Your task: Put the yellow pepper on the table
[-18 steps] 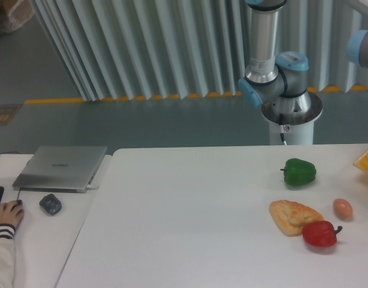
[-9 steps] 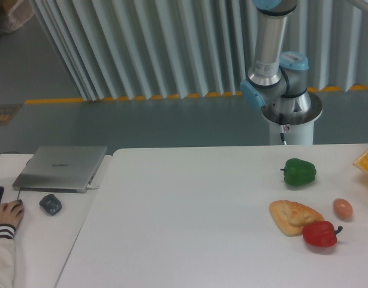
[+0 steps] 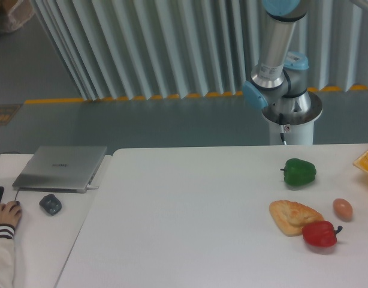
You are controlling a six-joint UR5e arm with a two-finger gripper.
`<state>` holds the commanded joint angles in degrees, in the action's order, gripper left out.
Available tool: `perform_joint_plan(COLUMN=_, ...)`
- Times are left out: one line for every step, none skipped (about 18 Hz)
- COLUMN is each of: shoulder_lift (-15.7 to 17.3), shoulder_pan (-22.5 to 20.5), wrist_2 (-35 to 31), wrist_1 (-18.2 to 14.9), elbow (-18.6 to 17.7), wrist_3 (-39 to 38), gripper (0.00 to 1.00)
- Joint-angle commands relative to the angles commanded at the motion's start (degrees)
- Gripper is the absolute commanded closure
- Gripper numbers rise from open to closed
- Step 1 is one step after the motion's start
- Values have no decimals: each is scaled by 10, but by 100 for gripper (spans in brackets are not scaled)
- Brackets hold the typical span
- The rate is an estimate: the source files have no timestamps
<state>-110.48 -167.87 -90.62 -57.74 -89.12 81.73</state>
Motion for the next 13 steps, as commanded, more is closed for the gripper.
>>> perform_joint_plan(shoulder_lift=-6, shoulder_pan=0, wrist_2=0, wrist_1=3, elbow=-8, wrist_3=-1, gripper=0)
perform_joint_plan(shoulder_lift=-9, shoulder_pan=-1, wrist_2=1, wrist_1=6, elbow=-11, wrist_3=1, gripper=0)
perform_joint_plan(shoulder_lift=-9, shoulder_pan=-4, wrist_2=1, wrist_1=8, elbow=-11, wrist_3=2, gripper=0)
perform_joint_plan(shoulder_lift=-11, shoulder_pan=-8, wrist_2=1, wrist_1=8, elbow=-8, wrist_3=2, gripper=0)
perform_joint_plan(shoulder_lift=-13, shoulder_pan=-9, wrist_2=1, wrist_1=7, elbow=-11, wrist_3=2, gripper=0)
perform_joint_plan(shoulder_lift=-14, shoulder_pan=-11, wrist_2=1, wrist_1=7, elbow=-13, wrist_3=-2, gripper=0)
perform_joint_plan(shoulder_lift=-14, shoulder_pan=-11, wrist_2=1, wrist_1=6, elbow=-14, wrist_3=-1, gripper=0)
perform_joint_plan(shoulder_lift=-14, shoulder_pan=-11, wrist_2=2, wrist_1=6, elbow=-14, wrist_3=-3, gripper=0)
perform_joint_plan(shoulder_lift=-14, shoulder_pan=-11, wrist_2=2, wrist_1=7, elbow=-14, wrist_3=-2, gripper=0)
perform_joint_plan(shoulder_lift=-16, shoulder_pan=-11, wrist_2=3, wrist_1=7, elbow=-12, wrist_3=-2, gripper=0)
perform_joint_plan(shoulder_lift=-23, shoulder_pan=-11, wrist_2=3, wrist_1=7, elbow=-12, wrist_3=0, gripper=0)
perform_joint_plan(shoulder_lift=-29, shoulder_pan=-11, wrist_2=3, wrist_1=7, elbow=-12, wrist_3=0, gripper=0)
perform_joint_plan(shoulder_lift=-30, shoulder_pan=-11, wrist_2=3, wrist_1=7, elbow=-12, wrist_3=1, gripper=0)
